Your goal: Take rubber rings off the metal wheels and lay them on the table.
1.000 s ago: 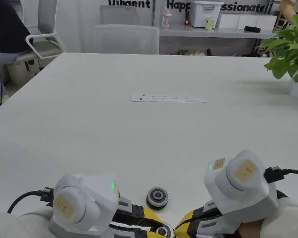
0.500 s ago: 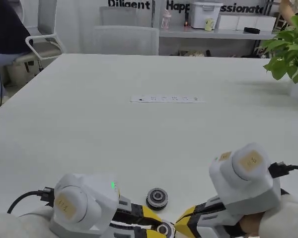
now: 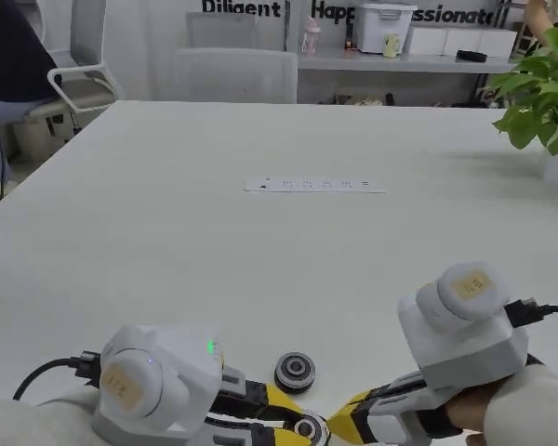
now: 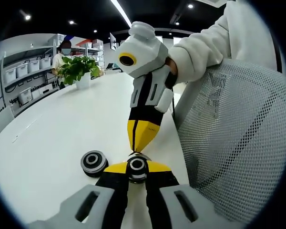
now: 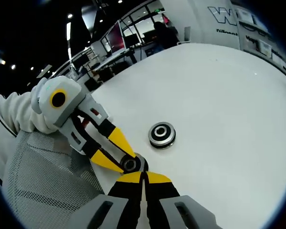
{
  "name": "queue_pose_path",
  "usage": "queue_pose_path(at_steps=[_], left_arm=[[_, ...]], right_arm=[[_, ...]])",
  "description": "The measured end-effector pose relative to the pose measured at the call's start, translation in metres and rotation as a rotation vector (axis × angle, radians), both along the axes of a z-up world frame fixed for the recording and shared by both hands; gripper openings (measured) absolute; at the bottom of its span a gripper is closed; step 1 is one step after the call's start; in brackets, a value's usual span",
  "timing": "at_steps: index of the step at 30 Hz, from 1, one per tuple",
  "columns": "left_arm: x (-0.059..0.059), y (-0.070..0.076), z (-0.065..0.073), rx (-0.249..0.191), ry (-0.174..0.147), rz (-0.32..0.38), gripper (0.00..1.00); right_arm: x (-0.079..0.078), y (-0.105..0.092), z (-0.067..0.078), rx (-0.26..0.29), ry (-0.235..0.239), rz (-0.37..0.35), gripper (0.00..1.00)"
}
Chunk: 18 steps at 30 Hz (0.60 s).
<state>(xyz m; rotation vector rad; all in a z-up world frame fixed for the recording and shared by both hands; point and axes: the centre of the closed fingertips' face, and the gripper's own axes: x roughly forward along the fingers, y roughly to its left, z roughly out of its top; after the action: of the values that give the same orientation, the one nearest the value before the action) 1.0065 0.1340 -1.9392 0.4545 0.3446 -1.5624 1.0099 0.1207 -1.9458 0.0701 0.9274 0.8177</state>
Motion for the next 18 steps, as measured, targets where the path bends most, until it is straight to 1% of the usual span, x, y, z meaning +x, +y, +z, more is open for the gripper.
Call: queue_pose_path(at_steps=[2,3,4,8,10,14,18], left_arm=[[0.0002,0.0000,-0.0002,0.000,-0.002,0.000,0.07],[0.0004,-0.0001,-0.0002,0.000,0.002,0.001,0.07],[0.0007,-0.0002,-0.0002,-0.002,0.006,0.003,0.07],[0.0006,-0.0002,-0.0002,-0.001,0.006,0.003,0.07],[0.0009,-0.0003,-0.0002,-0.002,0.006,0.003,0.07],[0.0009,-0.0003,-0.0001,-0.002,0.007,0.003,0.07],[0.0008,-0.0004,-0.0002,-0.002,0.008,0.003,0.07]], right_arm=[[-0.0008,-0.0009,-0.0017,-0.011,0.009,-0.003,0.00],[-0.0007,-0.0007,-0.0014,-0.010,0.008,-0.004,0.00],[-0.0003,-0.0010,-0.0012,-0.004,0.027,-0.022,0.00],[0.0005,-0.0010,0.0009,0.061,0.095,-0.091,0.00],[0.0011,-0.0016,0.0010,0.084,0.118,-0.112,0.00],[0.0006,-0.0007,0.0013,0.092,0.124,-0.114,0.00],[0.0006,0.0001,0.0026,0.124,0.150,-0.138,0.00]])
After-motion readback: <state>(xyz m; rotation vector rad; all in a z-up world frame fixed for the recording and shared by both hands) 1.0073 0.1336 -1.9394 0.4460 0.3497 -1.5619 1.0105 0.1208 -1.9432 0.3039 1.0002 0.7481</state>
